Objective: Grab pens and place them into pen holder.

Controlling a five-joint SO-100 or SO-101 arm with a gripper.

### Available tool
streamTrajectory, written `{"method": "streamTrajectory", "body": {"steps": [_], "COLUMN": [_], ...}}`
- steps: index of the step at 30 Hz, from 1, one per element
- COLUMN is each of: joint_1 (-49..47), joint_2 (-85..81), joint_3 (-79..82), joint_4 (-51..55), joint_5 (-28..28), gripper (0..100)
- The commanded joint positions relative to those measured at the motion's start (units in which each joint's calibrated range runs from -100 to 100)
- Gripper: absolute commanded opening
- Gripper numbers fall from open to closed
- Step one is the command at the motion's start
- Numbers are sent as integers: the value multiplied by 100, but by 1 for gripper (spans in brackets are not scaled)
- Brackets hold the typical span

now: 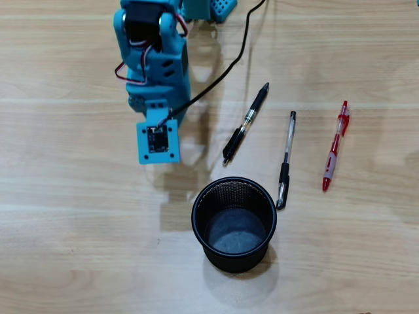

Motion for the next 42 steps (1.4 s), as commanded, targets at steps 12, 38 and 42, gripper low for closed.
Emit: {"method": "streamTrajectory", "body": {"steps": [12, 38, 42], "joint_1": [-596, -1858, -1840], "joint_2": [-5436, -3235, -2437], "joint_3": [3930, 1794, 1497], "joint_4": [-1715, -4987, -5934], "joint_5": [-18, -257, -257], "gripper": [2, 2, 2]}}
